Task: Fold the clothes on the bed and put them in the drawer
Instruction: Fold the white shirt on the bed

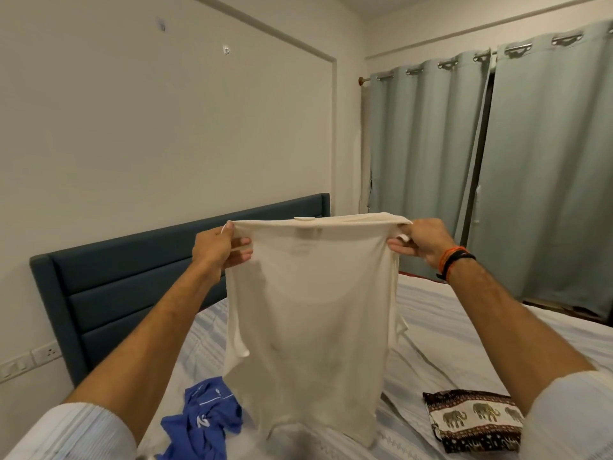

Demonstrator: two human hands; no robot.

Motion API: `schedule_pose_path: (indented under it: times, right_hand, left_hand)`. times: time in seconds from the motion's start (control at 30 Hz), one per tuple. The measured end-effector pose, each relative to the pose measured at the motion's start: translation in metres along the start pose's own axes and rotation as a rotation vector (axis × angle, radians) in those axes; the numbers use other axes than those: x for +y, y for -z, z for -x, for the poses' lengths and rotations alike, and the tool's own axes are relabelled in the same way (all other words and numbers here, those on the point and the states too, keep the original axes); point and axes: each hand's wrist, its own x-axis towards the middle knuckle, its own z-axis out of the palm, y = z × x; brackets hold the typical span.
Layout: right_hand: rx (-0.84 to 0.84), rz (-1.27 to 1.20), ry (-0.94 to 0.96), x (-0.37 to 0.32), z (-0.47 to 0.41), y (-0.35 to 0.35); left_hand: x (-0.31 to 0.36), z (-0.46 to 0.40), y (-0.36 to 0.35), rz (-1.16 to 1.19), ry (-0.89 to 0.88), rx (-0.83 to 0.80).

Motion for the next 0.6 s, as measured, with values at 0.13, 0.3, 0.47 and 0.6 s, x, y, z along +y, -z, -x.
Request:
schedule_pose_path:
  times: [0.13,0.3,0.47,0.6]
  right_hand:
    - [0.070,0.078,0.081,0.016,-0.014,0.014]
    - [0.148,0.262,0.205,0.021,-0.018,0.031]
    - [0.157,0.321,0.229,0.015,-0.016,0.043]
    - [0.149,0.337,0.238,0.017,-0.016,0.045]
  left_hand:
    - [-0.006,0.005,-0.013,-0.080,-0.125,0.050]
    - [-0.014,0.010,-0.021,-0.197,-0.247,0.161]
    - [-0.016,0.016,-0.027,-0.258,-0.295,0.128]
    - [-0.022,0.021,-0.030,-0.323,-0.328,0.115]
